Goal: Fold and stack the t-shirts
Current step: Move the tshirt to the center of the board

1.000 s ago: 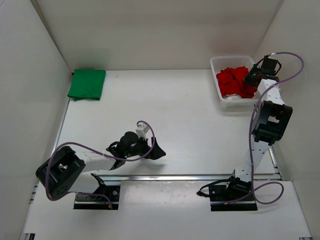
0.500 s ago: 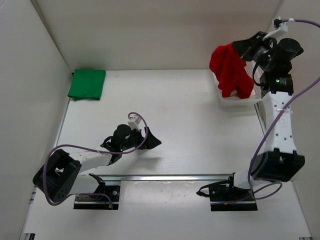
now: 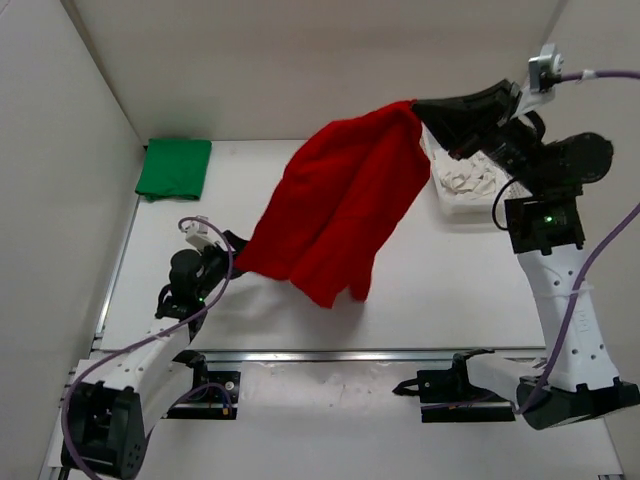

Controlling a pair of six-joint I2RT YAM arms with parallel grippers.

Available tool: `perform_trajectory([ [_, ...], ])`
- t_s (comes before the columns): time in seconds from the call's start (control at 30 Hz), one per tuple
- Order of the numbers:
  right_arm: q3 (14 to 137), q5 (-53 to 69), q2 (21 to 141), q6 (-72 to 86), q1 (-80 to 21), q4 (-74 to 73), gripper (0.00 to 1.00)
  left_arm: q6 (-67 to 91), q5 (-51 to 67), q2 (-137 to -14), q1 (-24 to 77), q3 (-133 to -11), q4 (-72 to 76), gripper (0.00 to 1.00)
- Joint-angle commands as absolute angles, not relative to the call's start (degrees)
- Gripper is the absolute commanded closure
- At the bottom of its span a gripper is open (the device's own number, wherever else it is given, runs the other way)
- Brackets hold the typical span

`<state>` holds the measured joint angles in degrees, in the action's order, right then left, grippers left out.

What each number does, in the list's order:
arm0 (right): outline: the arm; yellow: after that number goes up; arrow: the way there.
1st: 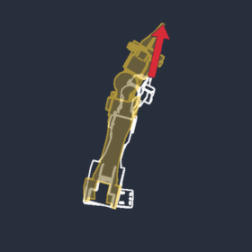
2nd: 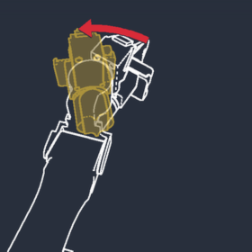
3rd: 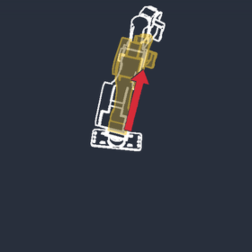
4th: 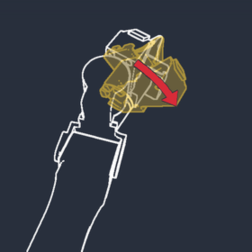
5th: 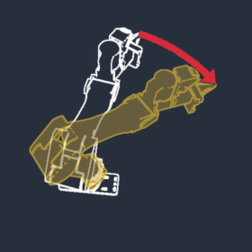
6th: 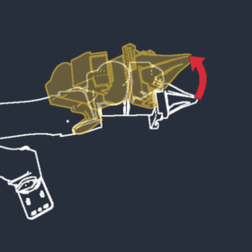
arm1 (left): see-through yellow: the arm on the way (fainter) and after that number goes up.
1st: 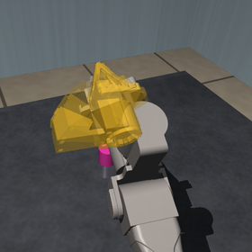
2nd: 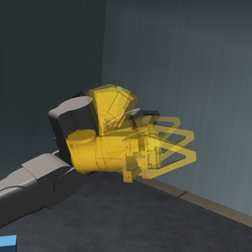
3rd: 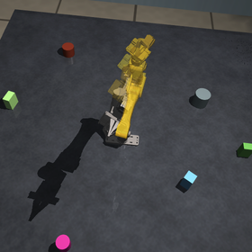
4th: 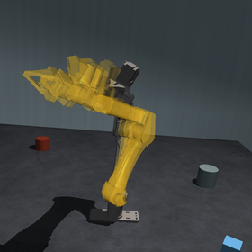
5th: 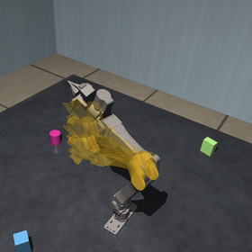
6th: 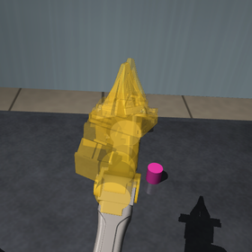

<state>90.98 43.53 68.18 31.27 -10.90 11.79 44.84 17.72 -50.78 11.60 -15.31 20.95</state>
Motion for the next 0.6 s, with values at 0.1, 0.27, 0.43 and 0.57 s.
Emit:
perform_trajectory([
  [0.1, 53.1, 50.3, 80.3, 44.9, -3.0, 36.3, 1.0, 43.5, 15.4, -47.5, 9.1, -12.8, 14.8, 0.01],
  [0.27, 56.9, 53.4, 98.8, 50.0, -0.5, 40.3, 1.0, 41.6, 11.8, -51.3, 11.3, -12.6, 15.3, 0.01],
  [0.43, 67.0, 44.6, 100.0, 38.8, -2.0, 22.8, 1.0, 39.6, 8.7, -50.5, 11.7, -14.4, 12.2, 0.01],
  [0.57, 70.1, 27.4, 95.6, 27.0, -6.4, 5.2, 0.54, 37.0, 7.7, -51.0, 8.7, -15.9, 9.1, 0.01],
])
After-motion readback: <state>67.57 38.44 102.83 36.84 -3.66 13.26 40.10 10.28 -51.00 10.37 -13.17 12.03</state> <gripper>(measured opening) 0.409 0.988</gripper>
